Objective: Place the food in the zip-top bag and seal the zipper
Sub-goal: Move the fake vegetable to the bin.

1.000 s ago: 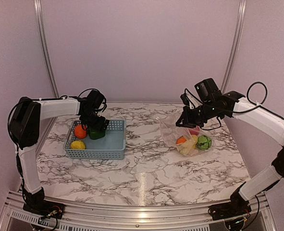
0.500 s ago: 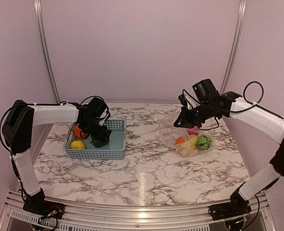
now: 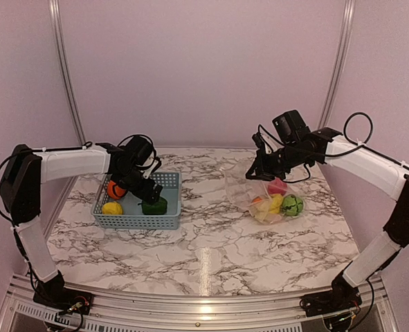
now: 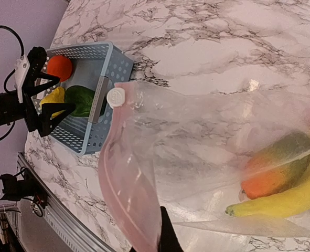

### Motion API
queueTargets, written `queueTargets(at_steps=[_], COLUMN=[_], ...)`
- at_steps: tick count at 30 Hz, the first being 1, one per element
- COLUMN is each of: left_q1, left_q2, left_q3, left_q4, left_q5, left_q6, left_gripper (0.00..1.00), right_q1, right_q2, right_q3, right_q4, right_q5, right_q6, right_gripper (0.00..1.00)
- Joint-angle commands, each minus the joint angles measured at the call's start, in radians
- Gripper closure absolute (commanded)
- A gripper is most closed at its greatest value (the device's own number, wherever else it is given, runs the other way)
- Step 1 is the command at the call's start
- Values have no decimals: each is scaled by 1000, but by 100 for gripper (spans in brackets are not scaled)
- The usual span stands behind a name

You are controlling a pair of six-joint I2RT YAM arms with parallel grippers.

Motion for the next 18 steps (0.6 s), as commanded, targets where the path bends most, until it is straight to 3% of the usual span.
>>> queueTargets(at_steps=[1, 9, 15, 18], left_q1=[19, 32, 32, 36], left_q2=[-16, 51, 115, 92], left_q3=[19, 22, 64, 43], left_q4=[-7, 25, 19, 13], left_q5=[101, 308, 231, 104], left_q6=[84, 129, 141, 155], left_gripper=[1, 1, 4, 5], right_q1=[8, 10, 9, 9], right_q2=[7, 6, 35, 27], right_q3=[43, 49, 106, 95], right_q4=[10, -6, -55, -38], right_q5=[-15, -34, -25, -28], right_q6=[-10, -1, -27, -9], right_gripper=[100, 100, 100, 100])
